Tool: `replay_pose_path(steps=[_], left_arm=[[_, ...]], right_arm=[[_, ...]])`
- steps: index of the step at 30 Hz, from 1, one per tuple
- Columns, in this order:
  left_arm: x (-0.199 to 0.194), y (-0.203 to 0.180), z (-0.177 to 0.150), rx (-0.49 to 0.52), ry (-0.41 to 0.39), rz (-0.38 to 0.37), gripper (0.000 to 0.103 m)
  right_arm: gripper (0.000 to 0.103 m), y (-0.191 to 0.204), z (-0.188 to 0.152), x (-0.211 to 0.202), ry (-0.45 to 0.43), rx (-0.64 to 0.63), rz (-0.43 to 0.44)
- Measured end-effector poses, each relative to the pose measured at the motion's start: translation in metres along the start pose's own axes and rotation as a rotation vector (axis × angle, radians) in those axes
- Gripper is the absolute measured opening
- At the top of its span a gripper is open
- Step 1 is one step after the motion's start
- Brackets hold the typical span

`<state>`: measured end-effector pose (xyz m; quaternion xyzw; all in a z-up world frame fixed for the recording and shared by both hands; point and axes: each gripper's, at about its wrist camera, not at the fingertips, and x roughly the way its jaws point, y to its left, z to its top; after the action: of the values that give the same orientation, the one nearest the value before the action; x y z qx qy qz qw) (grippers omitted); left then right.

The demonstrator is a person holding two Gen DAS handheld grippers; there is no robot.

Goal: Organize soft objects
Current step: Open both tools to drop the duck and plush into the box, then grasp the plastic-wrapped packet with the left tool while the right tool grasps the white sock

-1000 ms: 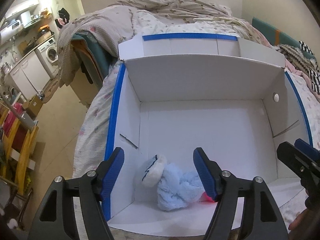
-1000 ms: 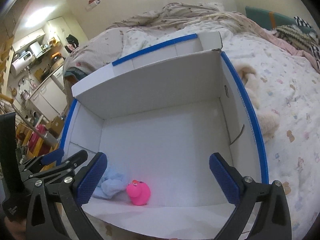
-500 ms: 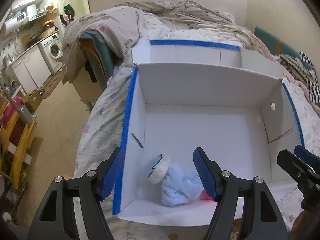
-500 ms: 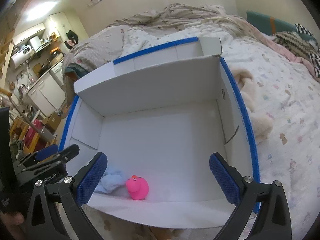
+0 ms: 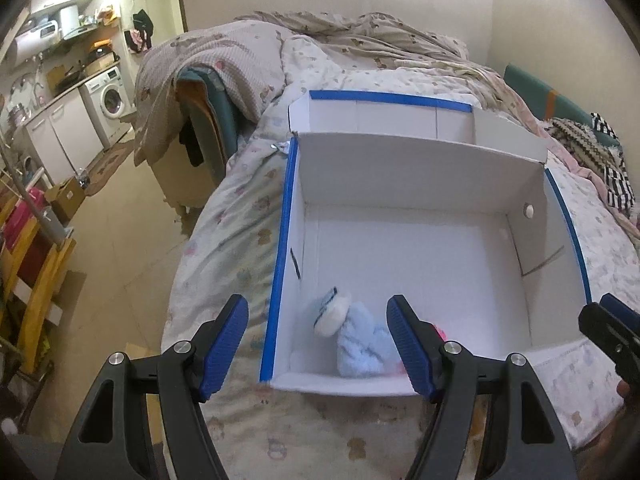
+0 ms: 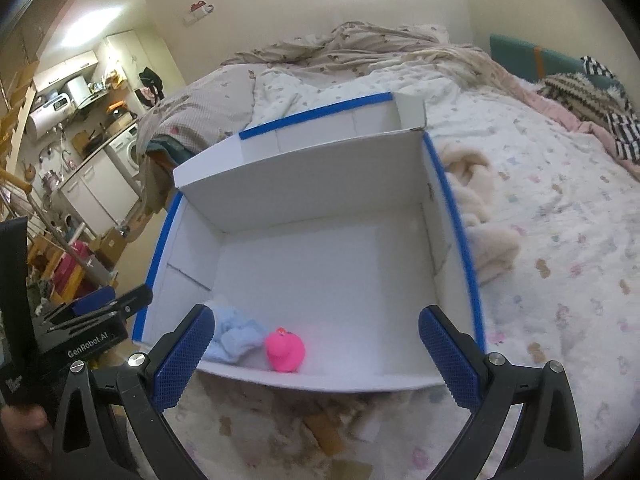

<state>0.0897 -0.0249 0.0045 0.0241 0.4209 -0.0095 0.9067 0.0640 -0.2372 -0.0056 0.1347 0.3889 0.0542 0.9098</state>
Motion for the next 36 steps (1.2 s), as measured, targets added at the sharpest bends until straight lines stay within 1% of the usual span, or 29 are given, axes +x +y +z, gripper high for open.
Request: replay_pose_path(steps=[5, 10, 13, 15, 17, 18, 19, 23, 25, 28, 32, 36], left_arm=[[-0.008, 0.005, -0.014, -0.006, 0.019, -0.015, 0.069], [-0.016, 0.004, -0.028, 0.002, 0.028, -0.009, 0.07], [-0.017, 0.002, -0.038, 0.008, 0.055, -0.021, 0.07], [-0.018, 0.001, -0.044, 0.009, 0.067, -0.026, 0.07], [-0.016, -0.001, -0.048, 0.01, 0.087, -0.031, 0.07], [-0.015, -0.002, -0.05, 0.012, 0.096, -0.033, 0.07], [-0.013, -0.002, -0.053, 0.014, 0.107, -0.032, 0.07], [-0.008, -0.002, -0.06, 0.009, 0.139, -0.03, 0.07], [-0.007, 0.0, -0.064, 0.003, 0.146, -0.027, 0.07], [-0.004, 0.002, -0.064, -0.008, 0.159, -0.024, 0.07], [0.004, 0.007, -0.065, -0.029, 0.189, -0.027, 0.07], [0.01, 0.009, -0.067, -0.045, 0.213, -0.034, 0.07]], right_arm=[[0.103, -0.008, -0.01, -0.012, 0.024, 0.017, 0.012], [0.103, -0.005, -0.02, -0.022, 0.031, -0.002, -0.012], [0.103, -0.005, -0.025, -0.024, 0.046, 0.004, -0.009], [0.103, -0.005, -0.03, -0.022, 0.056, 0.01, -0.011], [0.103, -0.006, -0.036, -0.017, 0.095, 0.018, -0.018], [0.103, -0.005, -0.038, -0.014, 0.115, 0.021, -0.006], [0.103, -0.004, -0.041, -0.012, 0.128, 0.013, 0.002], [0.103, 0.005, -0.051, -0.004, 0.167, -0.046, -0.013], [0.103, 0.007, -0.054, 0.0, 0.18, -0.055, -0.031], [0.103, 0.006, -0.057, 0.005, 0.201, -0.057, -0.031], [0.103, -0.003, -0.059, 0.01, 0.222, -0.023, -0.032], [0.103, -0.021, -0.06, 0.016, 0.248, 0.055, -0.026]])
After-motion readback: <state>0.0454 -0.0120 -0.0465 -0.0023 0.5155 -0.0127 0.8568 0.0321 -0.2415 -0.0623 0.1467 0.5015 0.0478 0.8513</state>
